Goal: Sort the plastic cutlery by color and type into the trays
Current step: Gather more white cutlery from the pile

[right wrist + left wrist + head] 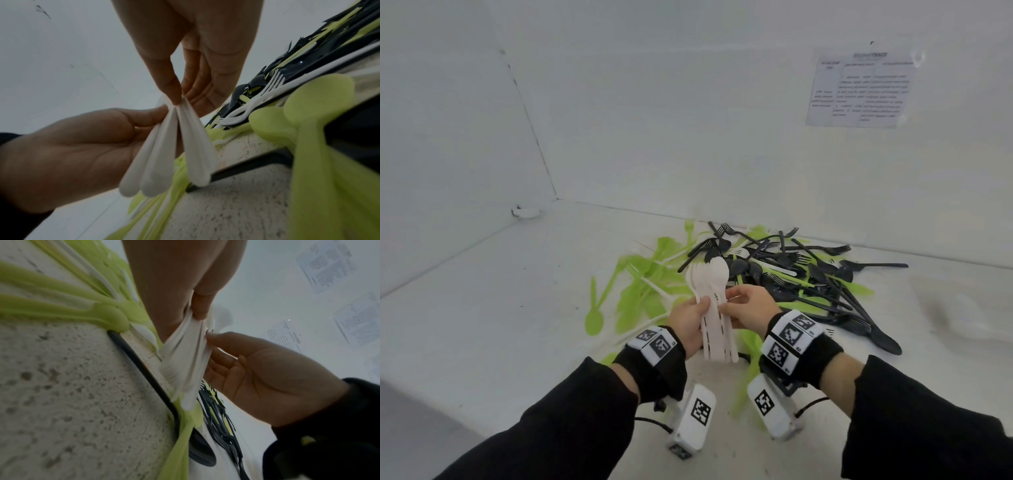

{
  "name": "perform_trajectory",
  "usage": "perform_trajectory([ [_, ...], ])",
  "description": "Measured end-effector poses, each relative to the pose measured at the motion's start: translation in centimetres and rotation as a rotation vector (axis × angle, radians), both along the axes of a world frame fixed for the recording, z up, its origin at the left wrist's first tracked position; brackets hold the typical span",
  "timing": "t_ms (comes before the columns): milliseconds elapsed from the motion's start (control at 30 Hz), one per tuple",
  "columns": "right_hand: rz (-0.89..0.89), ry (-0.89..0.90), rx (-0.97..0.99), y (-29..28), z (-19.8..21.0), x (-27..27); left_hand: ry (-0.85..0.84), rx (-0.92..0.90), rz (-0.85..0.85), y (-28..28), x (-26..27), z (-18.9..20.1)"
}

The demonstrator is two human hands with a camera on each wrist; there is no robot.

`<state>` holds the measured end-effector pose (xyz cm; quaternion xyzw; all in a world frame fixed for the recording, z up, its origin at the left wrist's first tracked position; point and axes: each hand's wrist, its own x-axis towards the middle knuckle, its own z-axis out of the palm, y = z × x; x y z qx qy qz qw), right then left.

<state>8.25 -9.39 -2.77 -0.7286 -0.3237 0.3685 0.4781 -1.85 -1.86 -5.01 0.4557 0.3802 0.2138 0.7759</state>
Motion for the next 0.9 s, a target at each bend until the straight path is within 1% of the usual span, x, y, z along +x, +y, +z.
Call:
perform_trajectory([
  [100,0.016,-0.02,-0.027,0.2,-0.1,-0.1,0.045,0.019,-0.004,-0.1,-0.2,0.2],
  [167,0.016,0.02,-0.035,0.4,0.0,-0.3,0.042,0.021,-0.03,-0.3,-0.3,0.3],
  [300,-0.028,0.111,0.009,0.9,-0.3,-1.0,0.017,0.036,-0.056,-0.2,-0.8,0.4],
  [433,-0.086,0.06,-0.013,1.6,0.0,-1.4,0.026,-0.02,-0.147,0.4,-1.5,1.0],
  [567,-0.014,0.187,-0.024,2.2,0.3,-1.6,0.036,-0.055,-0.211,1.8,-2.6,1.2],
  [667,-0.021,0.227,-0.019,2.7,0.3,-1.8,0.009,-0.092,-0.286,2.7,-3.4,1.4],
  [767,-0.033,0.179,-0.049,3.1,0.5,-1.8,-0.001,-0.085,-0.353,3.1,-3.7,2.1],
  [833,0.013,0.13,-0.053,3.5,0.8,-2.0,0.008,-0.063,-0.344,3.5,-3.7,2.5],
  [900,0.047,0.02,-0.066,4.1,1.4,-2.6,0.005,-0.048,-0.304,4.2,-3.7,2.9],
])
